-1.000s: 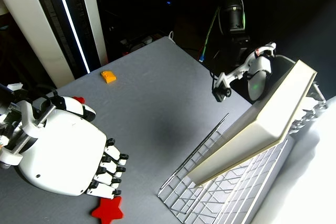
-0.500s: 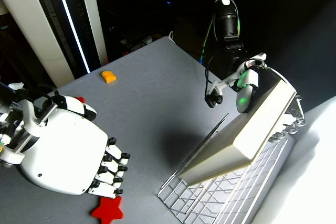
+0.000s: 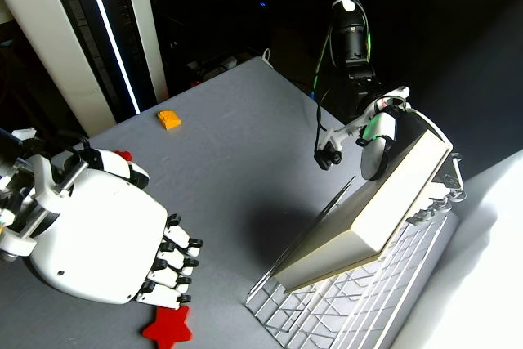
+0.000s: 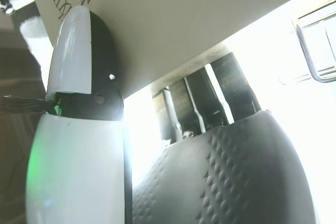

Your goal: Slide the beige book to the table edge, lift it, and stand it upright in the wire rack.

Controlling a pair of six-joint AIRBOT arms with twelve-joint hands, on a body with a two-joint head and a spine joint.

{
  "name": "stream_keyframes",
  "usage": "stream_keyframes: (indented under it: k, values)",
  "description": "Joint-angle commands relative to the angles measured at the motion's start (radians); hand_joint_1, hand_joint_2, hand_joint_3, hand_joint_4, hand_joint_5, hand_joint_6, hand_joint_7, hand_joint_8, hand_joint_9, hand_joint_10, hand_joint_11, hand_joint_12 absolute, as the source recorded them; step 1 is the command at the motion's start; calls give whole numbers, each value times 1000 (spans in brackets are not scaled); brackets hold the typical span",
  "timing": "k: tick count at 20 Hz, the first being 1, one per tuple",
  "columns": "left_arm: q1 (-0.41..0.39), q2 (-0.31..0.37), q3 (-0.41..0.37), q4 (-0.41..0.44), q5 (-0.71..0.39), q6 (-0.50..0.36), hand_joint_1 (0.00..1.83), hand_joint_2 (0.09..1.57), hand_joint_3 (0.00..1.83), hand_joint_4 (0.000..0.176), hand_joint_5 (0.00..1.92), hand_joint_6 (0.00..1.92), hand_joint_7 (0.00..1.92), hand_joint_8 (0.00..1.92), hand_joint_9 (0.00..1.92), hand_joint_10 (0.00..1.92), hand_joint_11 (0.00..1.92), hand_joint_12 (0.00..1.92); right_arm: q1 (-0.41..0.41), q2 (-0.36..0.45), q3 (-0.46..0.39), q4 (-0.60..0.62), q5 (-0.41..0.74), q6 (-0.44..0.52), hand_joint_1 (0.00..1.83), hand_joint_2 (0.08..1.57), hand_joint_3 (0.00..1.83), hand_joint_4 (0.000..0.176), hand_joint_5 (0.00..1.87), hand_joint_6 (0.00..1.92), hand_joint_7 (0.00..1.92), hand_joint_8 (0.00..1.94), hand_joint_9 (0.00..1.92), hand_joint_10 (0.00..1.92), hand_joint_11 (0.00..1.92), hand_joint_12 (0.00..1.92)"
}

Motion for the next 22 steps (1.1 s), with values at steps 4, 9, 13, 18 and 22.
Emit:
stream_keyframes:
  k: [4,9,13,18,22]
  values:
    - [-12,0,10,-17,-128,-28,1478,1202,0,0,764,1302,632,1313,765,1224,652,1626,20,7,0,-34,-53,3,281,1051,0,0,264,2,250,3,239,4,0,718]
    - [-18,0,9,-17,-126,-28,1483,1172,4,0,775,1288,736,1203,827,1192,719,1618,14,6,-4,-34,-53,3,282,1051,1,0,271,1,263,0,260,4,0,774]
    - [-19,3,8,-18,-127,-31,1479,1191,2,0,692,1393,766,1205,792,1236,675,1694,13,10,-16,-34,-53,3,257,1057,3,0,256,3,254,2,262,4,0,770]
    - [-22,4,8,-19,-127,-34,956,1133,0,0,635,0,572,0,595,3,185,1021,13,13,-27,-34,-53,4,263,1057,1,0,257,2,255,2,258,1,0,749]
    - [-24,9,3,-19,-127,-35,900,1067,0,0,527,0,464,0,473,1,57,979,12,14,-28,-34,-53,4,274,1060,0,0,249,3,248,4,248,4,0,713]
